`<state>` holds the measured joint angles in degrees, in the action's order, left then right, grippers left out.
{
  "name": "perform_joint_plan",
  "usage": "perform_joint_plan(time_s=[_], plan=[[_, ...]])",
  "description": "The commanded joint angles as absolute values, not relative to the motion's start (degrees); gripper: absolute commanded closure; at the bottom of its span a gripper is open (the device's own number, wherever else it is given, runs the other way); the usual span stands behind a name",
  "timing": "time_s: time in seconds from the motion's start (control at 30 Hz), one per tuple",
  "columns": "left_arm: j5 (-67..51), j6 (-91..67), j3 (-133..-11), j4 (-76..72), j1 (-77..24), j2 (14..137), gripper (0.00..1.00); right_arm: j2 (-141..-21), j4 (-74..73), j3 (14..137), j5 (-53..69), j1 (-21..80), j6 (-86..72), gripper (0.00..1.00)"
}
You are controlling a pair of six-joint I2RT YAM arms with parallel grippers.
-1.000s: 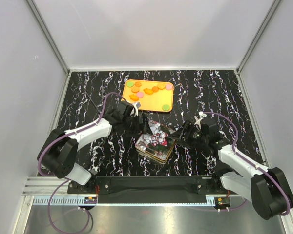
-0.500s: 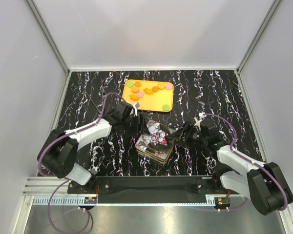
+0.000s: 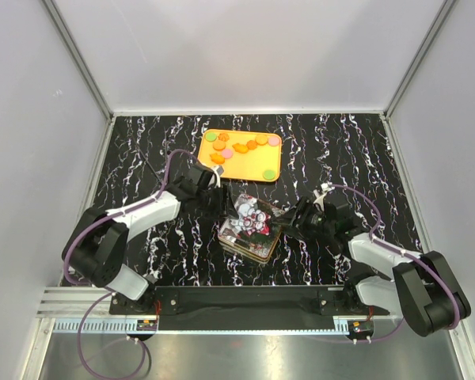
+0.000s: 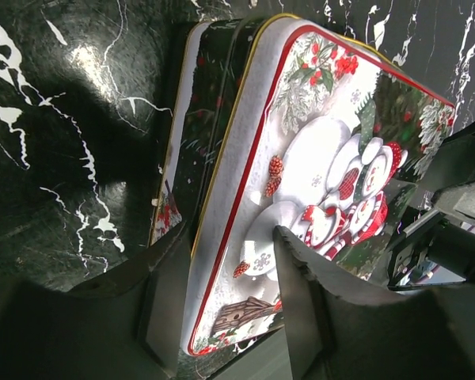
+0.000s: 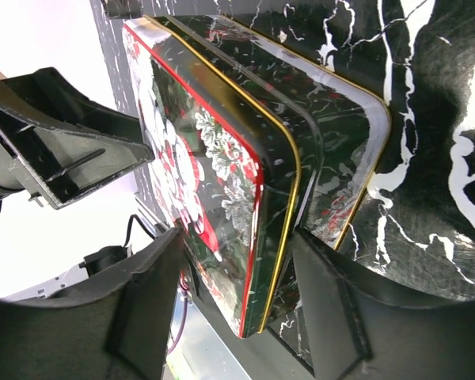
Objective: Pack the cookies
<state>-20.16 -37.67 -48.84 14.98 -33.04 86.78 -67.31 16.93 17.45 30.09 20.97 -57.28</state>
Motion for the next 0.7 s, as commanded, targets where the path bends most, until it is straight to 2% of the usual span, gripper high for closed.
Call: perform_joint_plan(time_s=[0.0,0.1,0.2,0.27,0.53,0.67], plan=[[-31.2,-40.44,-51.59,9.57,-36.56,89.47,0.46,-68.03,22.08,20.48,37.27,24.08,-58.71,0.33],[-29.71,-38.94,-52.55,12.29,-36.56,89.38,0.35,-67.24,14.81,21.35,34.03,24.17,-56.96,0.34],[-28.92,-37.71,-53.43,14.49,-36.47,89.73,0.31,-65.05,2.09,24.42,26.41,24.17,-50.82,0.34],[-28.48,-36.83,-54.31,15.81,-36.56,90.17,0.25,-63.47,-1.82,25.66,23.57,24.17,-47.73,0.31],[-27.95,-30.68,-63.0,25.65,-36.3,94.91,0.16,-66.7,-0.79,28.03,23.03,24.17,-45.8,0.29],[-25.93,-26.9,-68.54,31.81,-36.21,98.96,0.1,-69.33,-5.17,30.23,19.26,24.17,-43.42,0.29]])
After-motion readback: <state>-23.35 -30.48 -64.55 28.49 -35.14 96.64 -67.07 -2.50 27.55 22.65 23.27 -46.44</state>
